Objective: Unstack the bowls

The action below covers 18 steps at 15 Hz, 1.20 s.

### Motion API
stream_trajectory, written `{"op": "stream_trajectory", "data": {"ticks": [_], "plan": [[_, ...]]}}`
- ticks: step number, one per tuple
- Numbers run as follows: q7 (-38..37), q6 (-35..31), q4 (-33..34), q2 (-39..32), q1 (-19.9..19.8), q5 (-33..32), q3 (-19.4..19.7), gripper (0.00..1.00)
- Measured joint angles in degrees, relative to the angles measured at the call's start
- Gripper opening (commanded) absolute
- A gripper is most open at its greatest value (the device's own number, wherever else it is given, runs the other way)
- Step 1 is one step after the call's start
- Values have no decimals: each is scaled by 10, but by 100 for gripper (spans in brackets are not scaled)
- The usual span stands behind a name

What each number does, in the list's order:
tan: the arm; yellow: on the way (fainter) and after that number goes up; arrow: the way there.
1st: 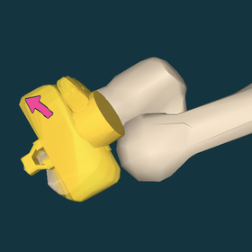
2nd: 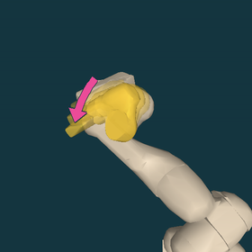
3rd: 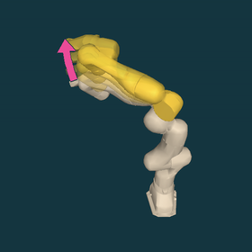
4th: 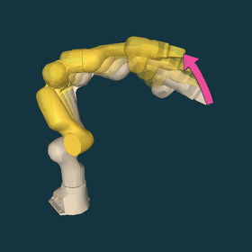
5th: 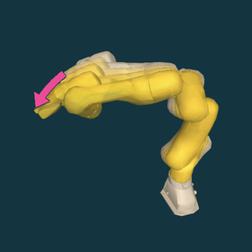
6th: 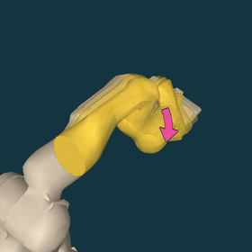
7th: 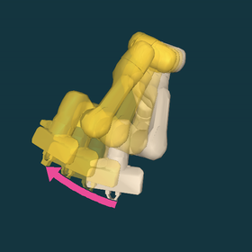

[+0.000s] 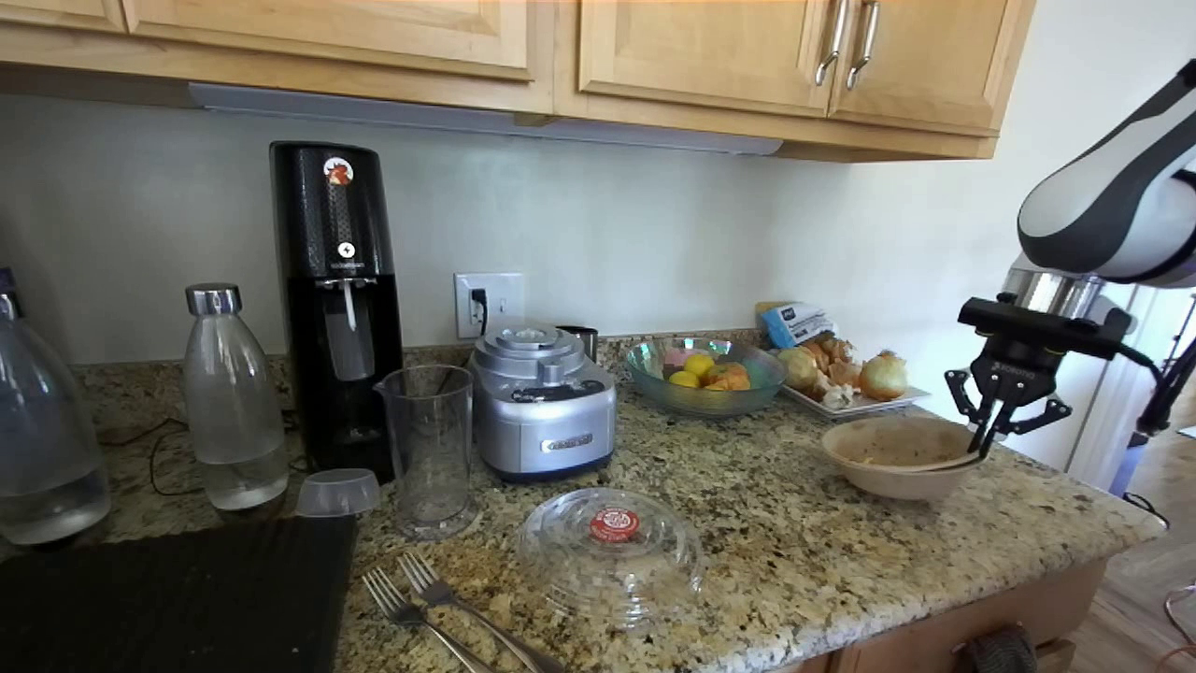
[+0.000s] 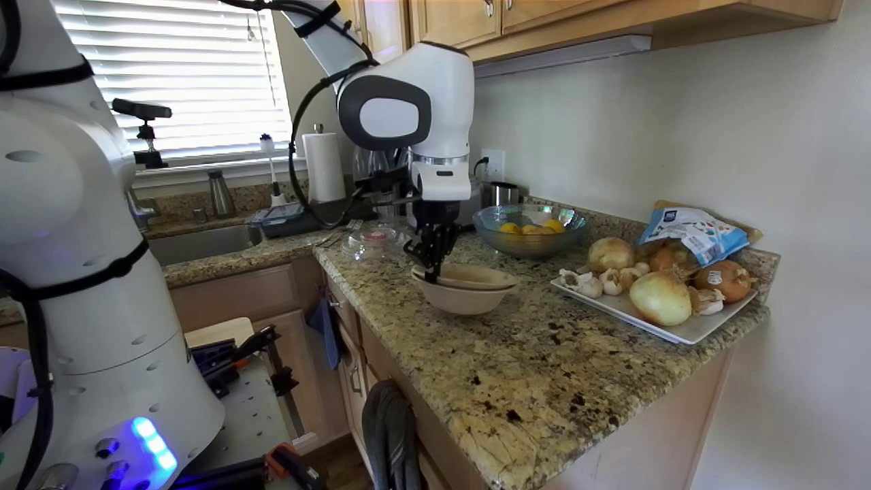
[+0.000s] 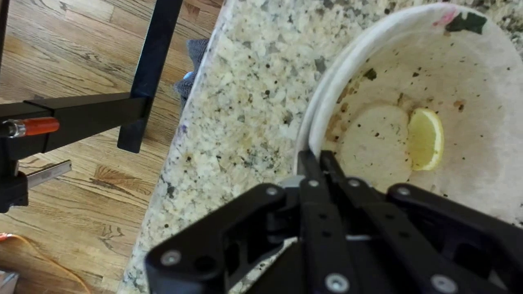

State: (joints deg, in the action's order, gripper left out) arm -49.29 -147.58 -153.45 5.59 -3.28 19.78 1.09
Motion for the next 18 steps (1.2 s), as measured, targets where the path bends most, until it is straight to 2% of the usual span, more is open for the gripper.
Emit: {"op": "stream_trajectory", "data": {"ticks": [2, 8, 18], "plan": [[15, 1, 3, 1, 0, 5, 1, 5], [148, 27, 16, 10, 0, 105, 10, 4], [215, 28, 15, 72, 0, 139, 26, 4]]}}
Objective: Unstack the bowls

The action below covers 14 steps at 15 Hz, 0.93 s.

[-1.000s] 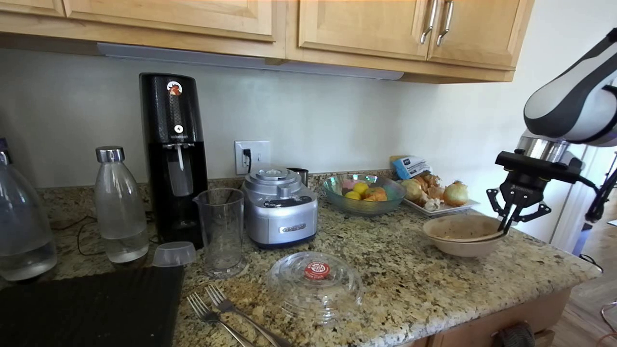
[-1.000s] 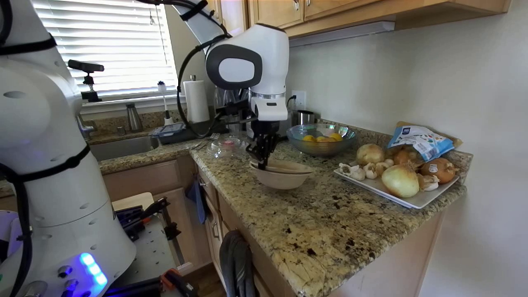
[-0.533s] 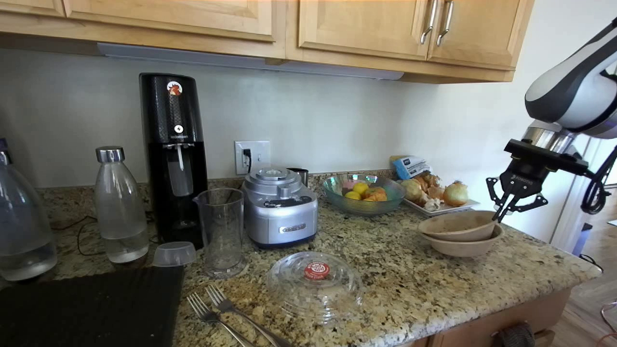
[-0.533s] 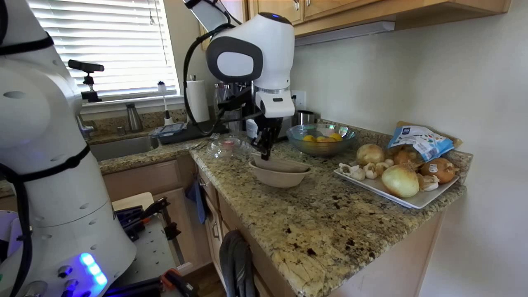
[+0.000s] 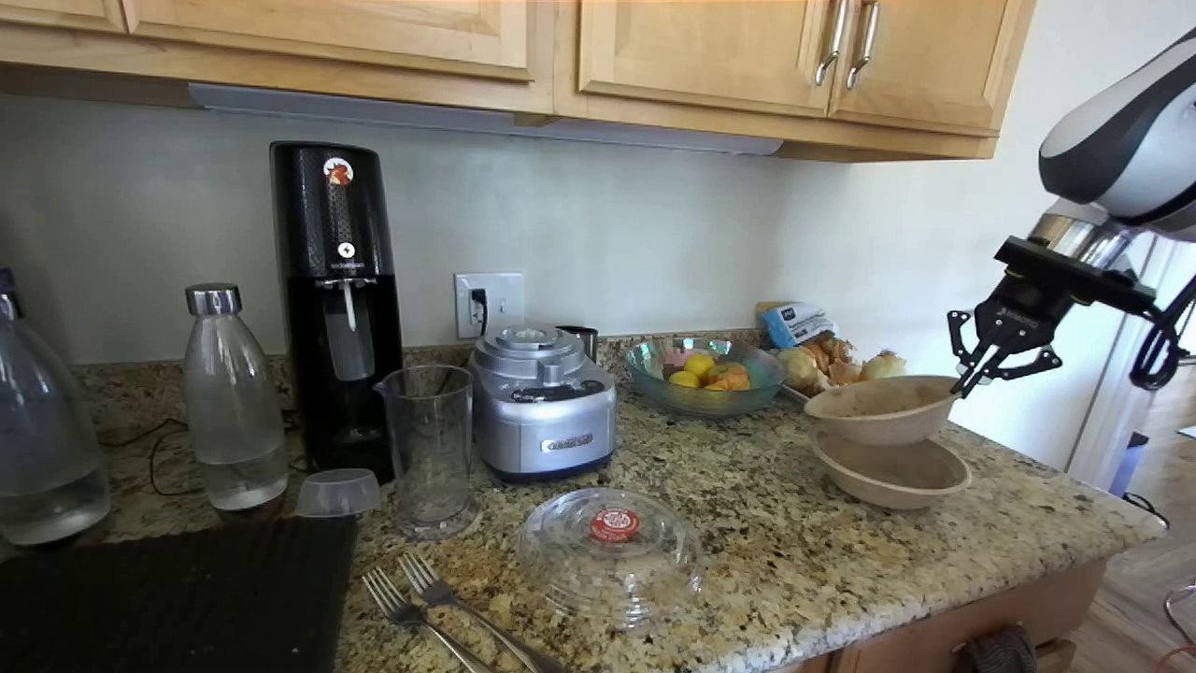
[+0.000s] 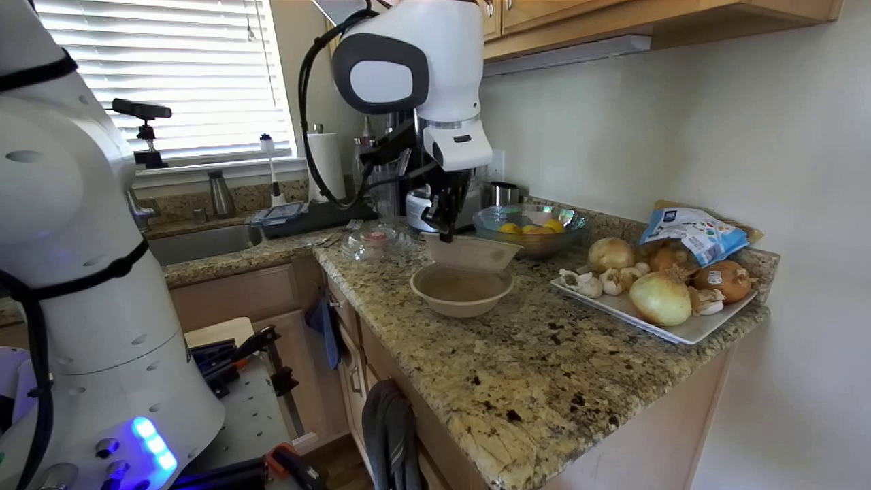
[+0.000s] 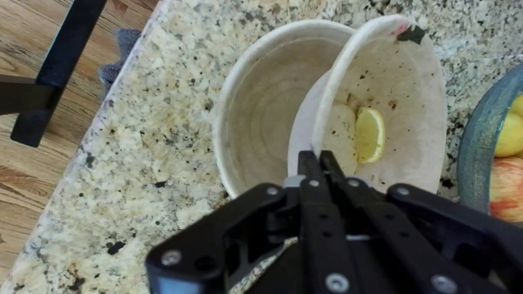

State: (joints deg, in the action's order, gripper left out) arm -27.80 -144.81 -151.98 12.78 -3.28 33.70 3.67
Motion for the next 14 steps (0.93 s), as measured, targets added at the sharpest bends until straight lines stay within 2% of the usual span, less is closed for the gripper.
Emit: {"op": "stream_trajectory", "data": {"ticks": [7, 14], "plan": [[1, -19, -9, 45, -10, 5, 0, 4], [0, -30, -12, 50, -17, 9, 0, 4]]}}
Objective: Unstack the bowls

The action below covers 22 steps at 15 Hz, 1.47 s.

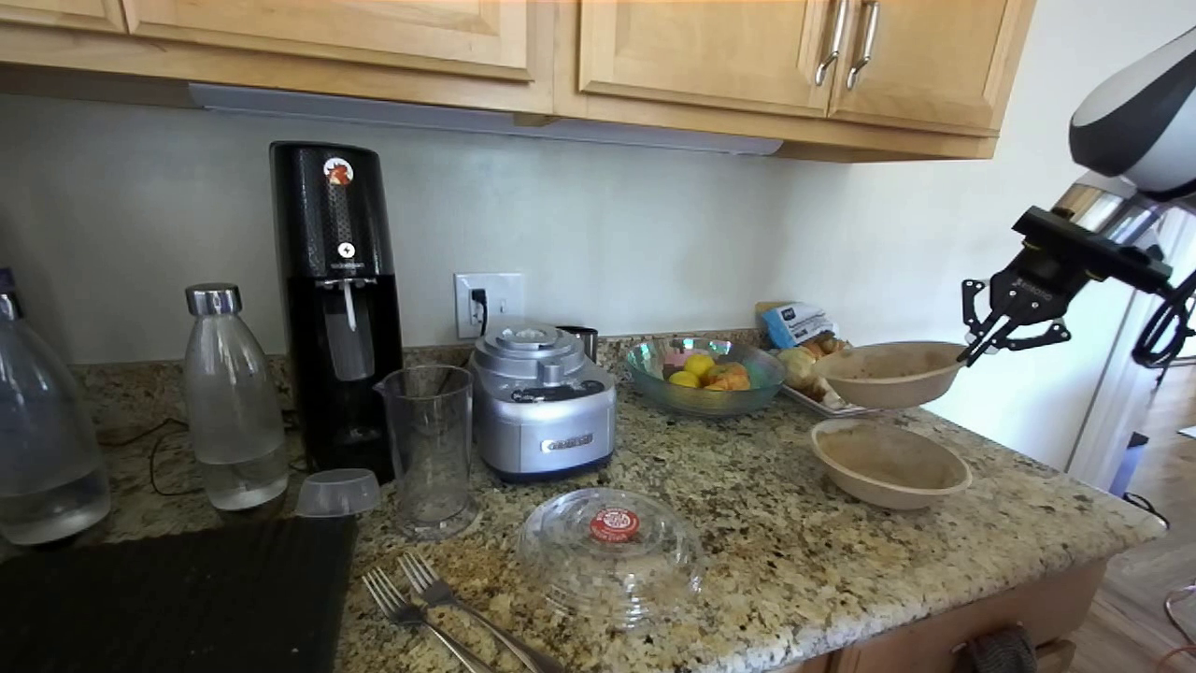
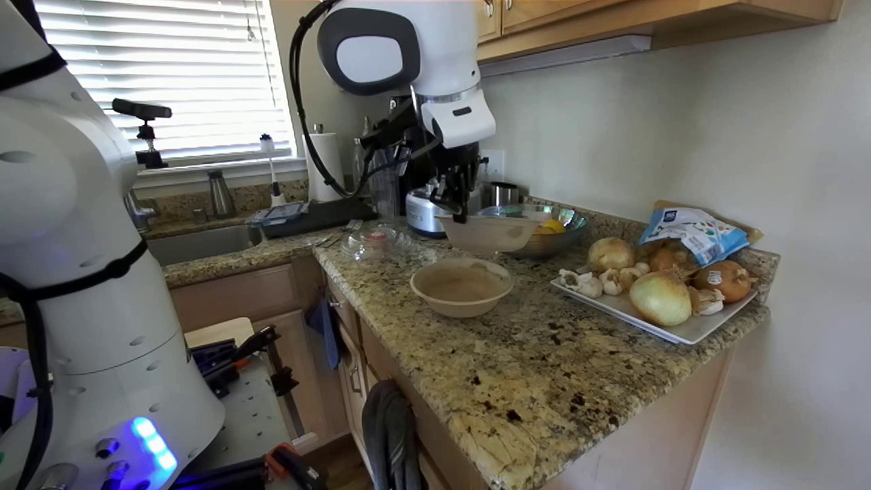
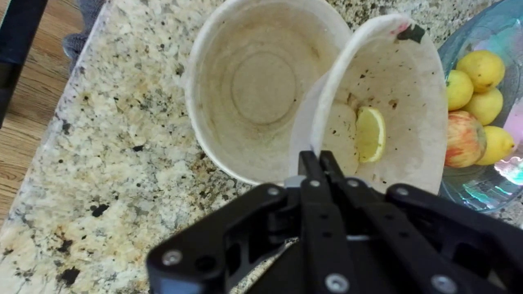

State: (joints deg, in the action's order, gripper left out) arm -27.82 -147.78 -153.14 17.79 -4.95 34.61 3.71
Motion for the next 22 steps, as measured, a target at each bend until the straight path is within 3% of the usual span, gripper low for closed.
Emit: {"op": "stream_trajectory", "data": {"ticks": [9, 13, 22], "plan": [[0, -1, 2, -4, -2, -2, -1, 2], [0, -30, 3, -9, -24, -9, 4, 2], [0, -76, 11, -54, -84, -14, 65, 2]]}}
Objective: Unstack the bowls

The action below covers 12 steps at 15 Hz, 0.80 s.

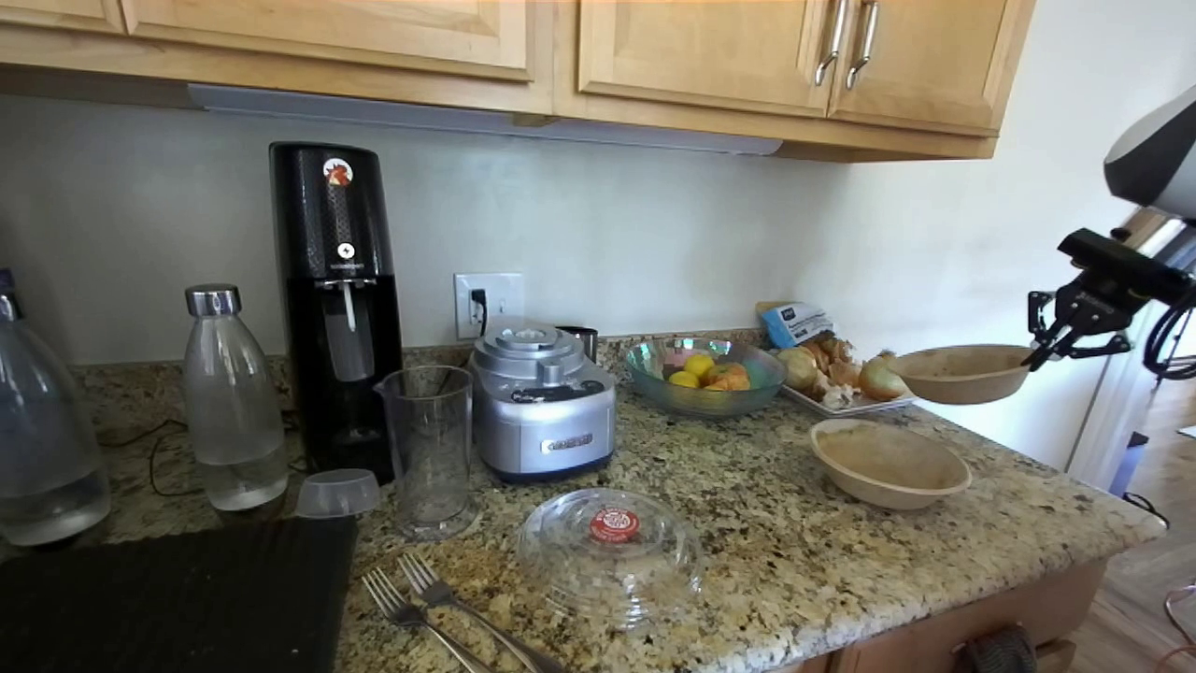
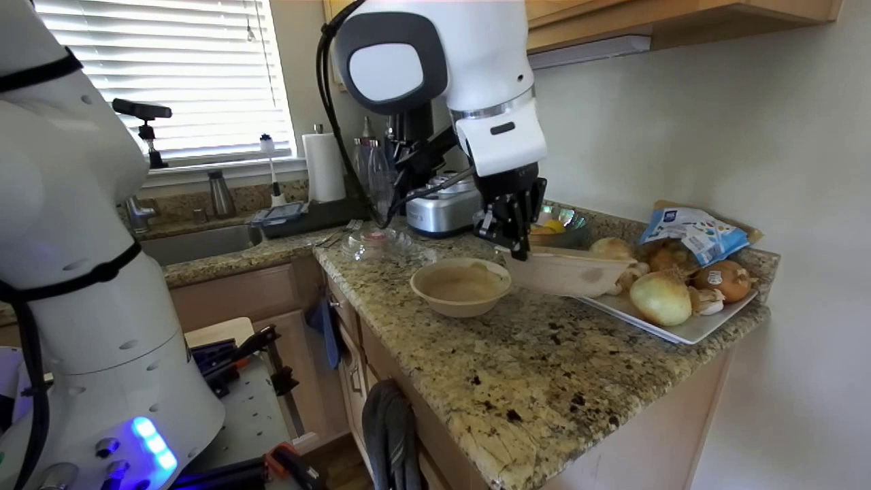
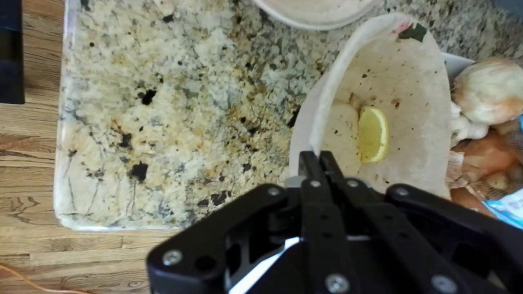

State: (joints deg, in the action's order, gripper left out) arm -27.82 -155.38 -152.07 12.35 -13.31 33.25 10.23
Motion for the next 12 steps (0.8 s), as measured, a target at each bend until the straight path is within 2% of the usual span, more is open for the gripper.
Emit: {"op": "stream_trajectory", "data": {"ticks": [8, 12], "plan": [[0, -22, -3, -79, -4, 5, 26, 2], [19, -20, -3, -104, -2, 56, 26, 2]]}}
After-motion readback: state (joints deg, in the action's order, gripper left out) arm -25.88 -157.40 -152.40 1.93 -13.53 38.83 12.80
